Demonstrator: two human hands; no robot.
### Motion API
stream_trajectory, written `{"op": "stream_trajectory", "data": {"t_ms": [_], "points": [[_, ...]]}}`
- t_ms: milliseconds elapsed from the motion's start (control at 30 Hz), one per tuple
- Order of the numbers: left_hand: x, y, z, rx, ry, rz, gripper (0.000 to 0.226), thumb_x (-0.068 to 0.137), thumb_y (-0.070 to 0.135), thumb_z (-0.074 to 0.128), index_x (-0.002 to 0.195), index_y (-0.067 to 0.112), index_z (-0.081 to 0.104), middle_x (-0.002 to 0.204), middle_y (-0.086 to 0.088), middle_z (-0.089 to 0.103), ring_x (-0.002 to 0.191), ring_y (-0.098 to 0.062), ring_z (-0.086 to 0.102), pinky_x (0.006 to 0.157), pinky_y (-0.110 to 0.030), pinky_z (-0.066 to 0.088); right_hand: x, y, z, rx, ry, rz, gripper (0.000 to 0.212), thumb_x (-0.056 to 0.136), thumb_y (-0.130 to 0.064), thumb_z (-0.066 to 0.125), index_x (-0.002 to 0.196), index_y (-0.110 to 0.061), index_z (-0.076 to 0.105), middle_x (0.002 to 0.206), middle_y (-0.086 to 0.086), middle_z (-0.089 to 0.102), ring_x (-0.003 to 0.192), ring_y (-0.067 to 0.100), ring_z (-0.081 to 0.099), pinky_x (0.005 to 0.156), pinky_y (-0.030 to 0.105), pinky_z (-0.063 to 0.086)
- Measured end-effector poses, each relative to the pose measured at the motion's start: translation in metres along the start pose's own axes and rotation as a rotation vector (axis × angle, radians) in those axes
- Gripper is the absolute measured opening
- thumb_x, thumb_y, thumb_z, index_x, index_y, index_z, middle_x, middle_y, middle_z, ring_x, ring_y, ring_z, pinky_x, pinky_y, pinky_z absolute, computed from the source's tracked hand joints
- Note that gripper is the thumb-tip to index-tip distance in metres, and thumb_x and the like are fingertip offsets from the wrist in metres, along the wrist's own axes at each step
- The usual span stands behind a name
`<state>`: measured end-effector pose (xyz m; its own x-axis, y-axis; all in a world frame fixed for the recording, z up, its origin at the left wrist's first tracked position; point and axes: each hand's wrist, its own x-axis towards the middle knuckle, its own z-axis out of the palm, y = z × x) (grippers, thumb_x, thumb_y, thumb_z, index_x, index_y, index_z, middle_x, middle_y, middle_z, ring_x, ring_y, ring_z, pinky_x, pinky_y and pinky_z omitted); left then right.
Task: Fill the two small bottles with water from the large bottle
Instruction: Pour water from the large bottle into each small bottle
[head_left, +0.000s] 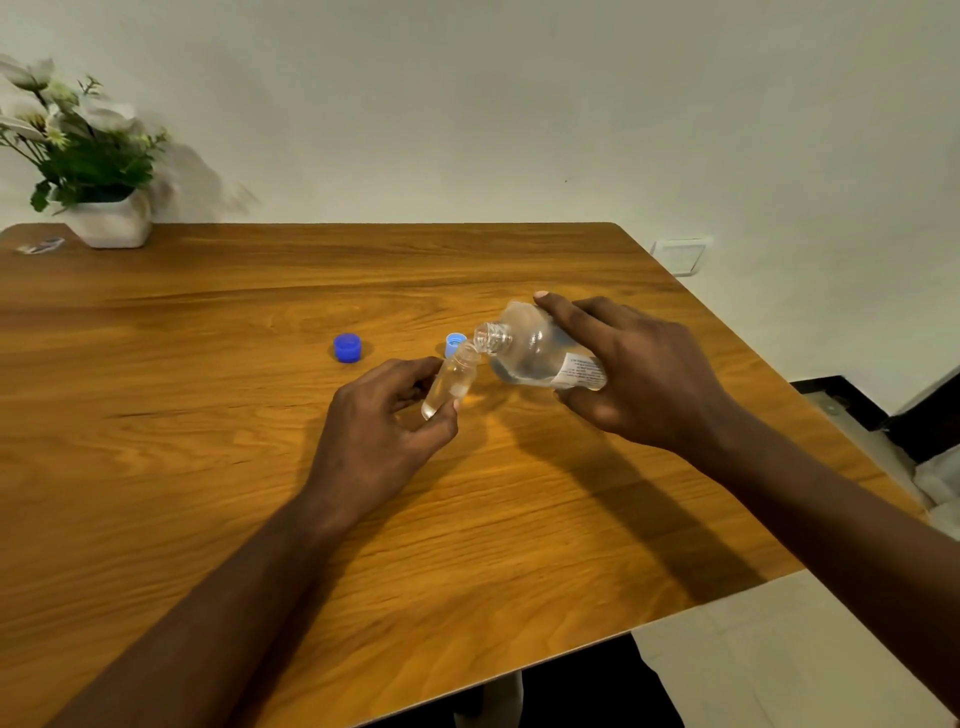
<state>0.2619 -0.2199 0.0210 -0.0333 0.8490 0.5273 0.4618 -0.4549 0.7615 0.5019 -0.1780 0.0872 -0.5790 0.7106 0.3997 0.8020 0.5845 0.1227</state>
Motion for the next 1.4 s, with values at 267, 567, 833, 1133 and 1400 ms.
{"op": "stream_trajectory", "data": {"t_ms": [267, 567, 833, 1133, 1400], "points": [[0.0, -0.001, -0.001, -0.007, 0.001, -0.038, 0.034, 0.075, 0.026, 0.07, 0.108, 0.022, 0.069, 0.094, 0.009, 0.07, 0.089, -0.006, 0.066, 0.083, -0.031, 0.055, -0.003, -0.016, 0.013, 0.107, 0.036, 0.103, 0.085, 0.072, -0.046, 0.071, 0.146, -0.025, 0.035, 0.122, 0.001, 0.063, 0.089, 0.025, 0.066, 0.057, 0.031, 0.052], [0.0, 0.001, -0.003, -0.041, 0.036, -0.055, 0.036, 0.075, 0.031, 0.07, 0.11, 0.03, 0.066, 0.096, 0.017, 0.069, 0.09, -0.003, 0.066, 0.084, -0.03, 0.056, -0.006, -0.031, 0.03, 0.222, 0.05, 0.203, 0.093, 0.07, -0.052, 0.065, 0.15, -0.03, 0.024, 0.123, -0.002, 0.063, 0.099, 0.024, 0.063, 0.069, 0.041, 0.055], [0.001, 0.001, -0.002, -0.062, 0.05, -0.096, 0.04, 0.075, 0.027, 0.073, 0.111, 0.037, 0.06, 0.097, 0.021, 0.066, 0.091, 0.0, 0.065, 0.083, -0.02, 0.054, -0.003, -0.035, 0.036, 0.391, 0.122, 0.295, 0.093, 0.069, -0.049, 0.074, 0.147, -0.027, 0.03, 0.129, -0.004, 0.061, 0.108, 0.021, 0.062, 0.078, 0.043, 0.056], [0.001, -0.001, -0.004, -0.061, 0.035, -0.14, 0.042, 0.078, 0.015, 0.076, 0.11, 0.036, 0.059, 0.096, 0.027, 0.063, 0.092, 0.006, 0.063, 0.082, -0.014, 0.052, -0.012, -0.034, 0.043, 0.639, 0.286, 0.438, 0.088, 0.066, -0.041, 0.084, 0.14, -0.027, 0.039, 0.128, -0.009, 0.059, 0.105, 0.009, 0.06, 0.083, 0.035, 0.057], [0.0, -0.005, -0.002, -0.062, 0.0, -0.19, 0.041, 0.078, 0.018, 0.076, 0.118, 0.023, 0.064, 0.1, 0.017, 0.066, 0.094, 0.001, 0.065, 0.083, -0.017, 0.052, -0.025, -0.023, 0.049, 0.721, 0.362, 0.491, 0.092, 0.065, -0.037, 0.087, 0.141, -0.022, 0.039, 0.13, -0.012, 0.056, 0.111, 0.004, 0.057, 0.084, 0.015, 0.051]]}}
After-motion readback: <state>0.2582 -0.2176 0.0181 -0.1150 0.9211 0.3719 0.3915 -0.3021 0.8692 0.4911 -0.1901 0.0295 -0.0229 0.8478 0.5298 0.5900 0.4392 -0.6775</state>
